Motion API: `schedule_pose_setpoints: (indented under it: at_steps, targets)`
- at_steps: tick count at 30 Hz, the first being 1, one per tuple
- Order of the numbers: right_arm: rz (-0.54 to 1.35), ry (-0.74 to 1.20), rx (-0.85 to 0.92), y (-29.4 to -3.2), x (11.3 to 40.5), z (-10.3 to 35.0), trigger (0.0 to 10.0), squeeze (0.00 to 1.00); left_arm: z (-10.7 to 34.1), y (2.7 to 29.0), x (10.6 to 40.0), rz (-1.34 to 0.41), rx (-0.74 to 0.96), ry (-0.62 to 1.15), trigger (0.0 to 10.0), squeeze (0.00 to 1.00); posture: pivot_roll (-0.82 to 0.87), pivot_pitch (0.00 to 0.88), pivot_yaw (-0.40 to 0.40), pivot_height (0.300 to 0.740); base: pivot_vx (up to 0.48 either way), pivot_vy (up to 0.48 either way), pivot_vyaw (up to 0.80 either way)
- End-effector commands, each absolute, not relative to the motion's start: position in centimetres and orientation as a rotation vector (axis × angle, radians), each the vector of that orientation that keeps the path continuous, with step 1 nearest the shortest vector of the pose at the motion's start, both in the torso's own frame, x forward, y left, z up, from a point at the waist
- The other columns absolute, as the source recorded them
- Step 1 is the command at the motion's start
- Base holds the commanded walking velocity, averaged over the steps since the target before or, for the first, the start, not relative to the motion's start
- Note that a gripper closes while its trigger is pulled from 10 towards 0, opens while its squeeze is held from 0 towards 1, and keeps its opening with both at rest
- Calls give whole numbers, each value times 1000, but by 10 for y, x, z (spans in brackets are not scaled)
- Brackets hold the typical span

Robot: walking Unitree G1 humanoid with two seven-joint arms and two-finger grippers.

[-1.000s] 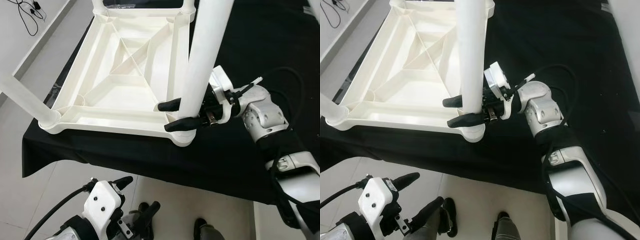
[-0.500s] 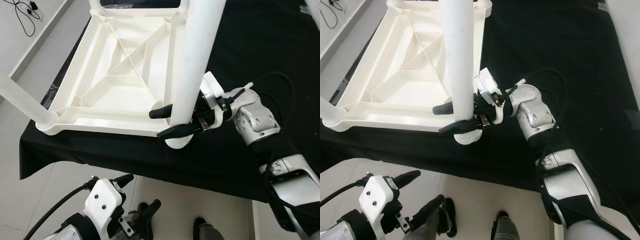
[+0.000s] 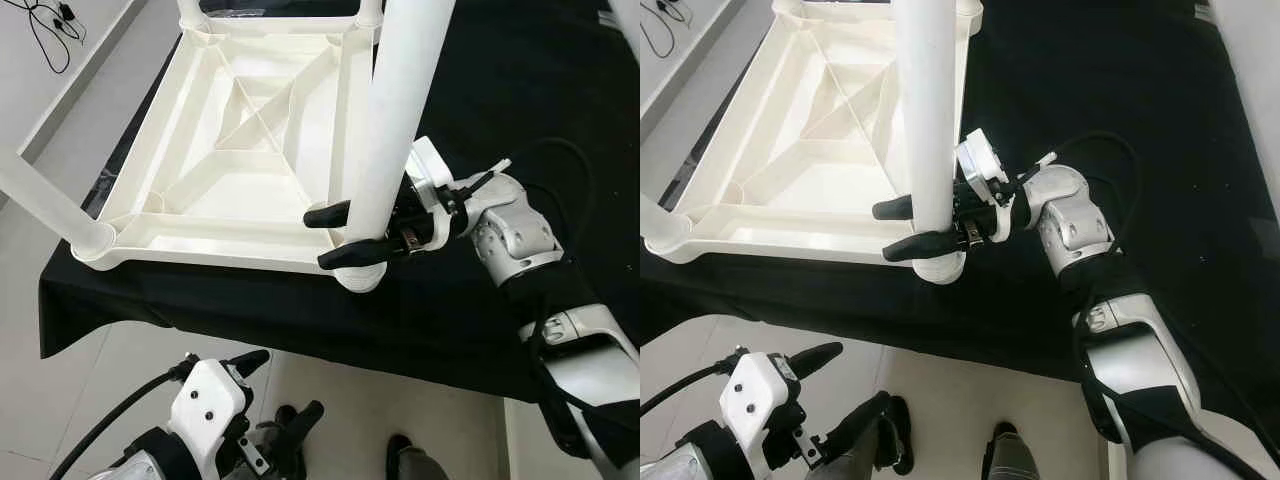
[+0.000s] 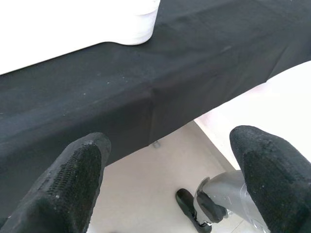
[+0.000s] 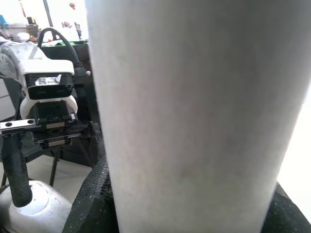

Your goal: Building children table

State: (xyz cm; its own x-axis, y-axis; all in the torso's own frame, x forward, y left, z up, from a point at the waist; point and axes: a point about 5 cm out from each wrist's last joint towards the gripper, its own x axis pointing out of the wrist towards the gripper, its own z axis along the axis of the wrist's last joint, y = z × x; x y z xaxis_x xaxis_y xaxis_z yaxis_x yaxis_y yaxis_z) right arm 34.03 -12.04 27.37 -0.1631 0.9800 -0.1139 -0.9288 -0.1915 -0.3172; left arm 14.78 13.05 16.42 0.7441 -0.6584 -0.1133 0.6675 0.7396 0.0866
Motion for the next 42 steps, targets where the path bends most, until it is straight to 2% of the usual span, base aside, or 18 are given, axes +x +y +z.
schedule_pose_setpoints:
  at_steps: [1, 21, 28, 42]
  targets:
    - [1714, -136, -356, -122, 343, 262, 10000, 0, 158, 130, 144, -736, 114, 117, 10000, 0, 132, 350, 50, 740, 0, 0, 0]
    - [1761, -127, -385, -113, 340, 257, 10000, 0, 159, 130, 145, -736, 111, 114, 10000, 0, 130, 356, 48, 740, 0, 0, 0]
    - [1726, -143, -404, -107, 345, 258, 10000, 0, 159, 130, 146, -734, 112, 112, 10000, 0, 132, 358, 47, 740, 0, 0, 0]
    - [1732, -122, -406, -113, 345, 257, 10000, 0, 159, 129, 145, -734, 110, 111, 10000, 0, 127, 363, 44, 740, 0, 0, 0]
